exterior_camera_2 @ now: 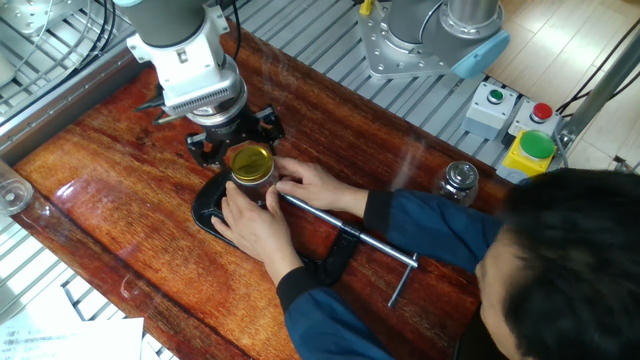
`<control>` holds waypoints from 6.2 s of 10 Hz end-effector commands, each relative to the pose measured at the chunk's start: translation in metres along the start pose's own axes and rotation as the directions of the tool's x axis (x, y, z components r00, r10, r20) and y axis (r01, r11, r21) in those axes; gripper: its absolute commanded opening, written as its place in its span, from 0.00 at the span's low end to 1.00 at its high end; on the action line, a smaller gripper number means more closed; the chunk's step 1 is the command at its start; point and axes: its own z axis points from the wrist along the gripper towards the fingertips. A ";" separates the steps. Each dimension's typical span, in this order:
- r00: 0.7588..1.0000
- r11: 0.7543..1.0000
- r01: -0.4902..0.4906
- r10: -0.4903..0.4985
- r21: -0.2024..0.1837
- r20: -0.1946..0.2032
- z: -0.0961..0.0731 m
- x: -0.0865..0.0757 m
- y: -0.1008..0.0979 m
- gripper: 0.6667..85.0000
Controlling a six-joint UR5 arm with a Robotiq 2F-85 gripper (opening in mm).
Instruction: Screw the lid onto the jar
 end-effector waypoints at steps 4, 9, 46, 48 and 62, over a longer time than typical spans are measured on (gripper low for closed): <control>1.000 1.000 0.006 -0.006 0.008 0.015 0.004 -0.002 -0.001 0.89; 1.000 1.000 -0.001 0.001 0.010 0.015 0.004 -0.002 -0.002 0.84; 0.984 0.982 -0.178 0.180 0.062 -0.018 0.003 -0.001 0.000 0.78; 0.987 0.986 -0.161 0.162 0.051 -0.014 0.002 -0.004 -0.001 0.81; 0.980 0.981 -0.188 0.191 0.045 -0.063 -0.009 0.001 0.010 0.90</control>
